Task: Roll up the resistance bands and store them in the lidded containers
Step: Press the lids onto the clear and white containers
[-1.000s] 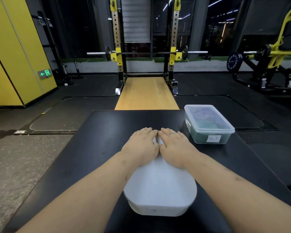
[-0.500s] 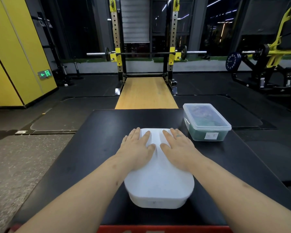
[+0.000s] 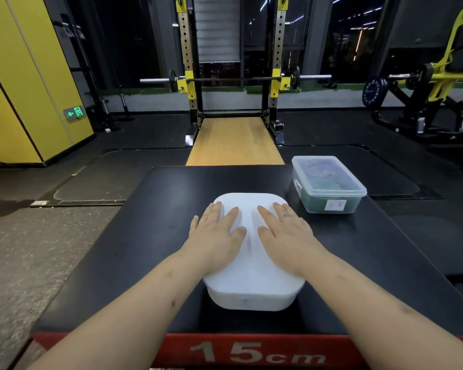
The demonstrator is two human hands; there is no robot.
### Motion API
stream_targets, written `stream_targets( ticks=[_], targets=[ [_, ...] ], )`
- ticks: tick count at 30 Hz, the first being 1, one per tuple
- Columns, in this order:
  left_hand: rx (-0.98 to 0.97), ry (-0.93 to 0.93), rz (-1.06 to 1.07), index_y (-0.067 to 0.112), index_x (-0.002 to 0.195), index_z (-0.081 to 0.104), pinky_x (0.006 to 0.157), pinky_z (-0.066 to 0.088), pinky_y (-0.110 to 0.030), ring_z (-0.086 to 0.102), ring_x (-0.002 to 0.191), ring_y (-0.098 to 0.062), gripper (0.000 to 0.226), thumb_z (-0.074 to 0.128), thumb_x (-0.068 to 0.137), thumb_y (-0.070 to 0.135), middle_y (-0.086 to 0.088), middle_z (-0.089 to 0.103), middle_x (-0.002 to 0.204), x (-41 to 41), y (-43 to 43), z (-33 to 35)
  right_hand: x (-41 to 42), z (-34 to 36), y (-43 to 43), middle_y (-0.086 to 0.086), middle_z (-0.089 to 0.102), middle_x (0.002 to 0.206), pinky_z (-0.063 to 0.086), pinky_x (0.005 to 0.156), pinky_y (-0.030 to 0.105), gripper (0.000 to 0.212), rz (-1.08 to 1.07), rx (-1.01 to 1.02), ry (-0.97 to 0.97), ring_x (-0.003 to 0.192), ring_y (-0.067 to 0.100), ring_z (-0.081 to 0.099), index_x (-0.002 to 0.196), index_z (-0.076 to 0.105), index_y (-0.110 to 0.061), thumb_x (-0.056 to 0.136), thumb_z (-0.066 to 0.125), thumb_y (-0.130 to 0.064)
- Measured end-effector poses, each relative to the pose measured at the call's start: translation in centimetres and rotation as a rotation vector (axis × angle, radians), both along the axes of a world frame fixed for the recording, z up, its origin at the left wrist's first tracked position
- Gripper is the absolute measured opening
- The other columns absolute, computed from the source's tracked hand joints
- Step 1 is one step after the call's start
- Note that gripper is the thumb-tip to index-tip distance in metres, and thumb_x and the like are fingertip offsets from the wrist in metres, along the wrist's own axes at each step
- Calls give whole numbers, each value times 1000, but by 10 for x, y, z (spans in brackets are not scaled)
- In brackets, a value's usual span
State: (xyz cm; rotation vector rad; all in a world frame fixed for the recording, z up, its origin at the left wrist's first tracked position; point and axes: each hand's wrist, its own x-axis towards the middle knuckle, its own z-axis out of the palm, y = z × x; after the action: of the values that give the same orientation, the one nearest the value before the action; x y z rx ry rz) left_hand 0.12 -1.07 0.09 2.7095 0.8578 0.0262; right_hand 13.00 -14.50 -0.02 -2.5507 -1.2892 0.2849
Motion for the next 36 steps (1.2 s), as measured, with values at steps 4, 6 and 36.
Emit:
stream_targets(
  ticks=[4, 6, 36],
  targets=[
    [-7, -5, -1, 33, 163, 6, 126, -7, -46, -18, 156, -16, 59, 21, 108, 49, -2, -11, 171, 1, -2, -6, 0, -6, -2, -2, -4, 174, 0, 129, 44, 59, -8, 24, 13, 159, 14, -11, 164, 8, -38, 107, 24, -40],
    [-8, -16, 14, 32, 163, 9, 126, -8, -46, -16, 156, -16, 58, 22, 108, 46, -2, -9, 171, 1, -2, -4, -1, -6, -2, -2, -3, 174, -1, 129, 44, 59, -12, 28, 14, 159, 14, -10, 164, 8, -38, 107, 24, -39],
    [126, -30, 46, 34, 162, 7, 122, -16, -56, -22, 155, -13, 60, 14, 104, 49, -3, -14, 171, -51, -67, -4, -68, 1, -41, 4, 0, 174, -5, 128, 49, 66, -85, 44, -112, 159, 19, -7, 164, 8, -37, 102, 25, -50]
  ],
)
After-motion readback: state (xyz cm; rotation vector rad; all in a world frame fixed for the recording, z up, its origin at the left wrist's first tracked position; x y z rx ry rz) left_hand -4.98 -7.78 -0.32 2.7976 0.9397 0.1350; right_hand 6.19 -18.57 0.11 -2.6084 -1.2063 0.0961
